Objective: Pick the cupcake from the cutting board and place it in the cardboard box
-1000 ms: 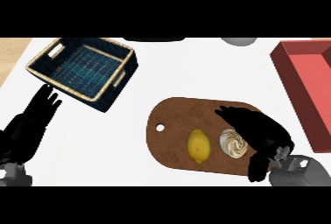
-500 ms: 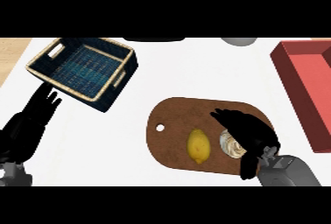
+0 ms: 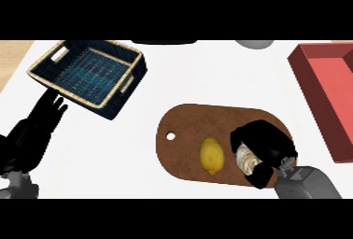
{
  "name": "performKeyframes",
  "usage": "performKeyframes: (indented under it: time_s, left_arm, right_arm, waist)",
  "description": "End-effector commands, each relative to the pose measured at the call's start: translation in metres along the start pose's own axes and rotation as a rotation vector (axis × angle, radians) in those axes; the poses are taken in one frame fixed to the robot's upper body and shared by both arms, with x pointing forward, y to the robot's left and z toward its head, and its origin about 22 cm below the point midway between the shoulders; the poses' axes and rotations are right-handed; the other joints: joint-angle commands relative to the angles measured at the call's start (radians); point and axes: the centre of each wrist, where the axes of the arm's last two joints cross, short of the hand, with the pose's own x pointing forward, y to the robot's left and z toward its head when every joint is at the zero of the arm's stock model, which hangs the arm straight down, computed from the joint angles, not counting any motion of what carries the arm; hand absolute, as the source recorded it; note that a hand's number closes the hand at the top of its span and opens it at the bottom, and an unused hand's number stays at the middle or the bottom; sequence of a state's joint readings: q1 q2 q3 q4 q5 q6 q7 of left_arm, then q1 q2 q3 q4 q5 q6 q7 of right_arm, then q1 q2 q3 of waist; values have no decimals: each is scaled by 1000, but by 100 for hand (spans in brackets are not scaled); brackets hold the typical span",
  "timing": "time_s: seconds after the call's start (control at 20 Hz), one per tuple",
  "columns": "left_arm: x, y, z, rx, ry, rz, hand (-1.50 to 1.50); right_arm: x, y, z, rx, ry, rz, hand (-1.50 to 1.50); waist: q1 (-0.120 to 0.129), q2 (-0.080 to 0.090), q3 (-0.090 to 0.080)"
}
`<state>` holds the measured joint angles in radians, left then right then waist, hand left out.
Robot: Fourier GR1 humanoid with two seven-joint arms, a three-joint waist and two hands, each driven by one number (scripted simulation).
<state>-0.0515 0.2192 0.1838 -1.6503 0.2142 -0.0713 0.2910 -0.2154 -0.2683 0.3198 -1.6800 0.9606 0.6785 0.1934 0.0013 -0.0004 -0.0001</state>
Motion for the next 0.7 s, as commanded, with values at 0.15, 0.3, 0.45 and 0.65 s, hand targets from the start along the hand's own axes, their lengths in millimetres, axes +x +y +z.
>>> performKeyframes:
  time_s: [0.15,0.3,0.45,0.65]
  left_arm:
    - [-4,-2,3,-28,2,8,0]
    - [4,1,1,-31,-26,-17,0]
    - [3,-7,-1,-60,-27,-15,0]
    - [8,-10,-3,-64,-18,-15,0]
  right_arm:
    - [-43,-26,-37,-88,333,-199,150]
    - [-78,-37,-38,-166,629,-363,150]
    - [-82,-59,-63,-202,737,-417,150]
    - [-78,-94,-89,-294,829,-371,150]
  waist:
    - [21,12,0]
    - [30,26,1]
    - [60,26,2]
    - [67,21,2]
